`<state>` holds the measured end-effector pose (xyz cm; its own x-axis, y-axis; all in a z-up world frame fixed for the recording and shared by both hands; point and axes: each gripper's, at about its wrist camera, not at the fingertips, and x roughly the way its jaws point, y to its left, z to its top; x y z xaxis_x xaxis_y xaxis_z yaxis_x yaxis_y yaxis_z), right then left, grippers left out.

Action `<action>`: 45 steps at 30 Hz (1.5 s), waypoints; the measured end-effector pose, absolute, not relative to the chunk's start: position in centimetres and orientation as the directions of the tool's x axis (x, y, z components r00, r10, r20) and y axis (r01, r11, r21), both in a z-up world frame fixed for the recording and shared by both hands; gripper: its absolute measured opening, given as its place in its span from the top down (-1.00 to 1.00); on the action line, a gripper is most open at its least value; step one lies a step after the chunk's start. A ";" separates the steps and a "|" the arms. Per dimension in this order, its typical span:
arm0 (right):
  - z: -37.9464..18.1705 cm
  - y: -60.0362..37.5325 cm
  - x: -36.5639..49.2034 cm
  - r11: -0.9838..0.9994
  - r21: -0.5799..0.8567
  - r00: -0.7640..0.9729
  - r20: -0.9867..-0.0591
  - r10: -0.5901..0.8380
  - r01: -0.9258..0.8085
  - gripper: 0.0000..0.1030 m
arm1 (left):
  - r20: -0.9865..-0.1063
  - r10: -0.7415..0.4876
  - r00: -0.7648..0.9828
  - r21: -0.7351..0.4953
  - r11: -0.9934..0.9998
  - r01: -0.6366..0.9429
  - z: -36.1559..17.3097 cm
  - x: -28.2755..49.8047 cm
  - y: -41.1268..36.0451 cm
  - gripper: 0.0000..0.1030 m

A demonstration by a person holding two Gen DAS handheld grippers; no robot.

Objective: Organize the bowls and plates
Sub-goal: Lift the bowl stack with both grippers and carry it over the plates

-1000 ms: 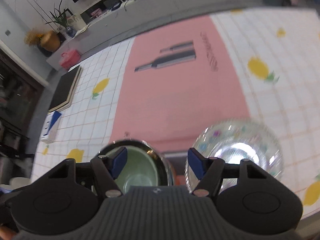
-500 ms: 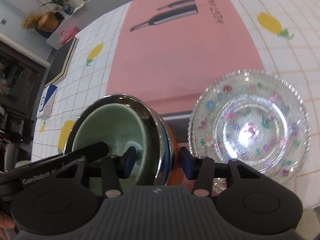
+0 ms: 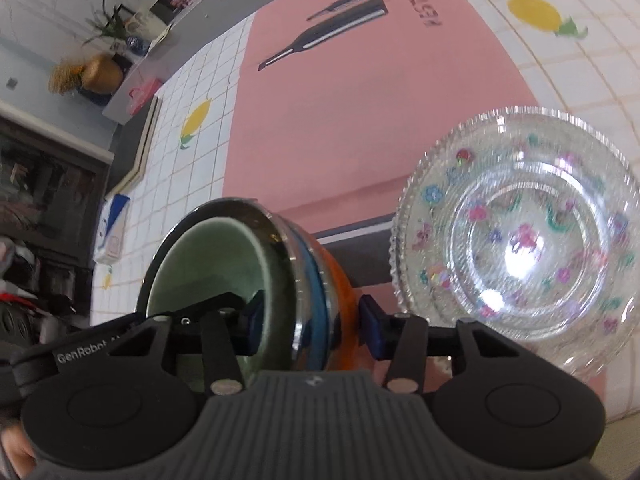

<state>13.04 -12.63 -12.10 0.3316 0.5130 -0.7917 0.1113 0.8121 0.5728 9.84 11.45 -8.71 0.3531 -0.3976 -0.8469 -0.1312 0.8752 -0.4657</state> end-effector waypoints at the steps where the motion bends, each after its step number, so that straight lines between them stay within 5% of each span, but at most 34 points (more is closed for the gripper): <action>1: -12.0 -12.6 13.0 0.815 0.570 0.333 -0.793 0.510 0.108 0.13 | -0.849 -0.395 0.352 -0.464 0.875 -0.136 -8.7 9.9 11.5 -0.03; 11: -11.3 -11.9 12.9 0.819 0.565 0.338 -0.793 0.506 0.099 0.13 | -0.876 -0.303 0.375 -0.362 0.927 -0.099 -7.0 9.4 10.0 -0.02; 31: -4.2 -18.1 10.7 0.826 0.555 0.525 -0.736 0.428 0.104 0.15 | -0.834 -0.301 0.462 -0.347 0.938 -0.015 -0.2 10.0 3.5 -0.01; 45: -5.5 -25.5 9.6 0.814 0.530 0.560 -0.760 0.331 0.238 0.16 | -0.831 -0.370 0.416 -0.351 0.928 0.124 -2.4 12.0 -4.0 0.00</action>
